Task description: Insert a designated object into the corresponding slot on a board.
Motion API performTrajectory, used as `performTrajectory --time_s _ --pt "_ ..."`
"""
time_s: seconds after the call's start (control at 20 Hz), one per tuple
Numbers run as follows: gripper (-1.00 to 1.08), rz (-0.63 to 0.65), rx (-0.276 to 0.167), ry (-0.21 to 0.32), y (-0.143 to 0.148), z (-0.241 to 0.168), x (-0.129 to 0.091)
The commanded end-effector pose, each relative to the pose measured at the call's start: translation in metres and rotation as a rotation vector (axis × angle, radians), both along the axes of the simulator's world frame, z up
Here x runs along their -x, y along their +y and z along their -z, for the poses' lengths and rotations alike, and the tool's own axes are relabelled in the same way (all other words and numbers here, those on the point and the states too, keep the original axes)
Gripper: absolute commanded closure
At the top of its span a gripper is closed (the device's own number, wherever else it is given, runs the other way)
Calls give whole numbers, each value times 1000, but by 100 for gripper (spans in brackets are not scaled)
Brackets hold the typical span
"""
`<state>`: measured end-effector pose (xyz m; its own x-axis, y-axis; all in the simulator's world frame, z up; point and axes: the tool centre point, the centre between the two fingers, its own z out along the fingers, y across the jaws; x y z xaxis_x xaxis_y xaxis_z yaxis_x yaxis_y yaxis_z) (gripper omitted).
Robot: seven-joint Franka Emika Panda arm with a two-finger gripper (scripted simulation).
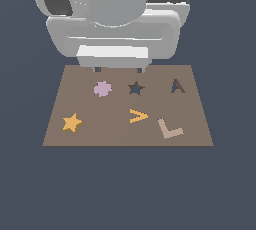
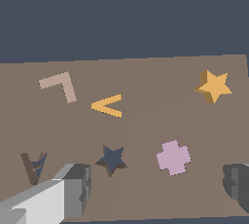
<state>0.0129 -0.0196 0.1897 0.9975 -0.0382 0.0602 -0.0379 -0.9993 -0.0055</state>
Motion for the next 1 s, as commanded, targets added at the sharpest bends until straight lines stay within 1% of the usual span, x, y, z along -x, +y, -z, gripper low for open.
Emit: performTrajectory --time_s 0.0,0.25,0.5,0.7,0.95 --pt "-92 0 0 0 0 0 0" --pt "-92 14 0 2 -4 4 -3" --pt "-92 54 0 7 -16 17 -13" --pt "-92 107 -1 14 -32 34 -24" --pt "-92 198 -2 27 -61 63 -41"
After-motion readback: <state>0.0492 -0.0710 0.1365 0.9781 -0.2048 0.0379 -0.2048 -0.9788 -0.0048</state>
